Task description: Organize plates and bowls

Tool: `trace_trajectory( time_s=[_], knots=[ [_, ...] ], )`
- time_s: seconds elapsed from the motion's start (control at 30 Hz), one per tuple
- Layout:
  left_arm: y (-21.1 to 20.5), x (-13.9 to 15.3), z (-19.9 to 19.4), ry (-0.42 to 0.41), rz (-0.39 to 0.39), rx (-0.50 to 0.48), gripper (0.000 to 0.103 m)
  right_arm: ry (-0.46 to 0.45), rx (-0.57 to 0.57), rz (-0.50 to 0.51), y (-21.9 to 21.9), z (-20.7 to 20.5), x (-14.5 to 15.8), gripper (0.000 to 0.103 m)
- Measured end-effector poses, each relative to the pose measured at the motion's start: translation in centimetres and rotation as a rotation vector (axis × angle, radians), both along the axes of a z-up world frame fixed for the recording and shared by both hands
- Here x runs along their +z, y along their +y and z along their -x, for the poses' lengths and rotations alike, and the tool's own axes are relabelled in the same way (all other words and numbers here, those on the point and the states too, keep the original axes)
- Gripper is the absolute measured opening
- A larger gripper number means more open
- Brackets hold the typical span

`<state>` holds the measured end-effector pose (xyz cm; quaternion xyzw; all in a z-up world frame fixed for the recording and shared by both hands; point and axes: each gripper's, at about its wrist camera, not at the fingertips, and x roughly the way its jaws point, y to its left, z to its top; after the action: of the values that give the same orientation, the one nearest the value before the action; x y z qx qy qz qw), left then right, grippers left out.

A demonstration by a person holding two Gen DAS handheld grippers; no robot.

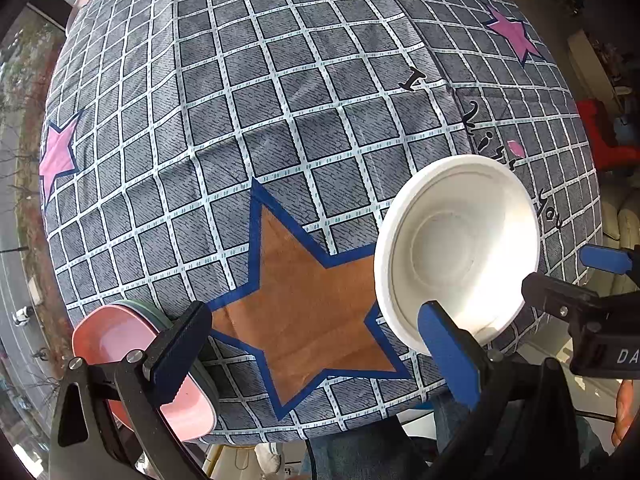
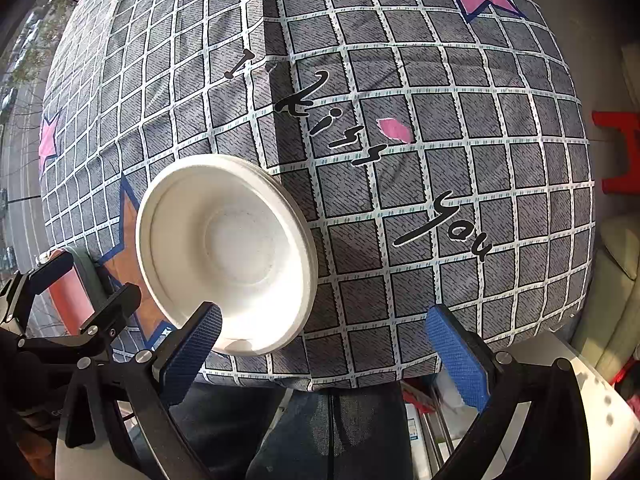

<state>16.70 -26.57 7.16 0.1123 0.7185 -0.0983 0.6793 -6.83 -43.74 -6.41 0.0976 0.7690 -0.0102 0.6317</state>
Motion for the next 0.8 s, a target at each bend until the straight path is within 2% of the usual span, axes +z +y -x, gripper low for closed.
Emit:
trace_trajectory(
  time_s=[0.33,0.8],
  knots=[
    [-0.2,-0.7,0.2,0.018,-0.013,0.002,0.103,0.017,-0.004,0.005,-0.3,0.2,-0.6,0.103],
    [-1.1,-1.8,0.5,0.043,-0.038,-0.015,0.103,0.037,-0.065,-0.002,-1.9,2.1,-1.8,0.103]
  ],
)
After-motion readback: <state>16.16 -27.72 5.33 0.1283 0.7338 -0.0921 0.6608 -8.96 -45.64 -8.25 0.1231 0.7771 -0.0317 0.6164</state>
